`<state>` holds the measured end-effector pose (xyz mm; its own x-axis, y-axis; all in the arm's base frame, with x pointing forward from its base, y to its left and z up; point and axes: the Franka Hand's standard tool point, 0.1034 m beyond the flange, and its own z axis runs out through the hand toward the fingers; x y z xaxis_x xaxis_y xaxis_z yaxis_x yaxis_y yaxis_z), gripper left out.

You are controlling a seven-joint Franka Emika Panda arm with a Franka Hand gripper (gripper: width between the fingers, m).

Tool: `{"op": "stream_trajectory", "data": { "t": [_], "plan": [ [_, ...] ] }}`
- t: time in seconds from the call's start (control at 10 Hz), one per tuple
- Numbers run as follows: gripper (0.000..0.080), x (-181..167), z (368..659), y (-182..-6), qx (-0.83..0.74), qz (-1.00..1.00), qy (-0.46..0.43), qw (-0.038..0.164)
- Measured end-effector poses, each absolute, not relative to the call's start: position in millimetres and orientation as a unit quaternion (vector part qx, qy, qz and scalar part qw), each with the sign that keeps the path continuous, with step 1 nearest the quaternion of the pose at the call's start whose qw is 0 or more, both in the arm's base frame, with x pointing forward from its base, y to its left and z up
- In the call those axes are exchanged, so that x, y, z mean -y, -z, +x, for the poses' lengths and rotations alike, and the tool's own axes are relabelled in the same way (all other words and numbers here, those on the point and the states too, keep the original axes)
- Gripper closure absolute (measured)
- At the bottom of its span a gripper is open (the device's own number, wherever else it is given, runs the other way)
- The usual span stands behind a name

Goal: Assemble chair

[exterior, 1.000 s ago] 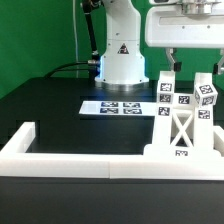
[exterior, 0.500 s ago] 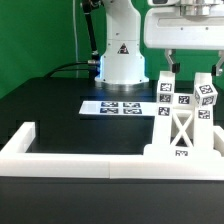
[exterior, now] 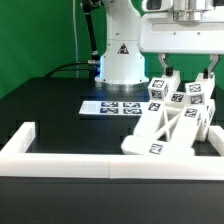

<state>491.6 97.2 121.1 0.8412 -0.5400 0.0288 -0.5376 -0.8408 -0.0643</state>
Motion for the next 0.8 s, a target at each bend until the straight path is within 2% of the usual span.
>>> {"op": "stream_trajectory", "data": {
  "t": [0.8],
  "plan": [
    [0.015, -113.2, 484.0, -115.6, -0.269, -0.962, 0.029, 0.026]
  ]
}}
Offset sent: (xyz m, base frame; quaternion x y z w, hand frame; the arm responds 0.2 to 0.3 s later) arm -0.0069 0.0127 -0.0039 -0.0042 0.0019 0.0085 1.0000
